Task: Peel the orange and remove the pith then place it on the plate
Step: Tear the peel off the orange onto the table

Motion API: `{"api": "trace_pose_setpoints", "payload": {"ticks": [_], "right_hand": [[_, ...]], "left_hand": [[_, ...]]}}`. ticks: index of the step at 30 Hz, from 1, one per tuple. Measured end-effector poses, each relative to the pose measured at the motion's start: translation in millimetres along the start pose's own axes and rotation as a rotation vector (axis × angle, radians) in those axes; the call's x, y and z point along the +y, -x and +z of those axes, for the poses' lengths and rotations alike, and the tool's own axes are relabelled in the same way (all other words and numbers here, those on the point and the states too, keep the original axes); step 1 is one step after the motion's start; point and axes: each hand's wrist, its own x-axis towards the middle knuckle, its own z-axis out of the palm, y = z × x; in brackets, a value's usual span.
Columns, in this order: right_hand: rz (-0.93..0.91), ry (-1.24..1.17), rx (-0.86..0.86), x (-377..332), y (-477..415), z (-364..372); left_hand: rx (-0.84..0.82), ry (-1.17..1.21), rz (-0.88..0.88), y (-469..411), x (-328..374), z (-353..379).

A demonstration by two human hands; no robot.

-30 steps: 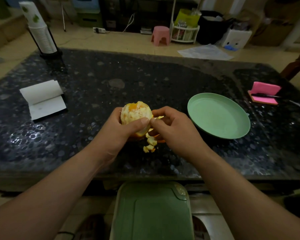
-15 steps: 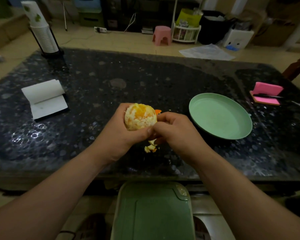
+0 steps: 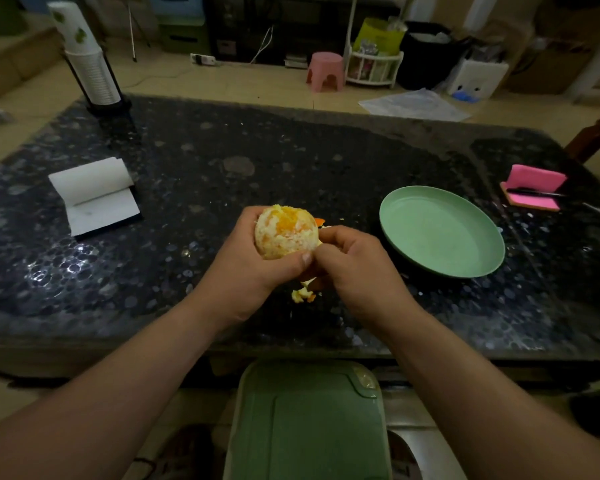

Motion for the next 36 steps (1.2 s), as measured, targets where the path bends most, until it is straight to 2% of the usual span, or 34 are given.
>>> {"api": "trace_pose_setpoints", "payload": {"ticks": [4, 9, 16, 19, 23, 26, 31, 36], "right_hand": [[0.025, 0.056, -0.077, -2.9, 0.1, -4.6], [-0.016, 0.090, -0.004, -1.2, -0.7, -3.5], [-0.010, 0.127, -0.035, -3.2, -2.8, -6.7], [0.014, 0.054, -0.005, 1.2, -5.6, -2.7], [0.054, -0.077, -0.055, 5.6, -4.5, -2.3], [0.082, -0.081, -0.102, 8.7, -7.2, -3.9], [0.095, -0.141, -0.078, 14.3, -9.3, -2.4], [0.163, -0.216, -0.168, 16.3, -12.3, -5.3]], "left_hand": [[-0.027, 0.058, -0.034, 2.9, 5.1, -1.4], [-0.035, 0.074, -0.033, 3.7, 3.7, 1.2], [-0.032, 0.120, -0.066, 0.9, 3.9, 0.5], [-0.030, 0.090, -0.048, 1.5, 2.7, 1.5], [-0.023, 0.043, -0.024, 1.2, 2.6, 0.9], [-0.025, -0.005, -0.006, 2.6, -0.6, 3.2], [-0.008, -0.054, 0.021, 4.2, -2.1, 4.2], [-0.008, -0.042, 0.006, 3.9, -1.3, 4.2]]}}
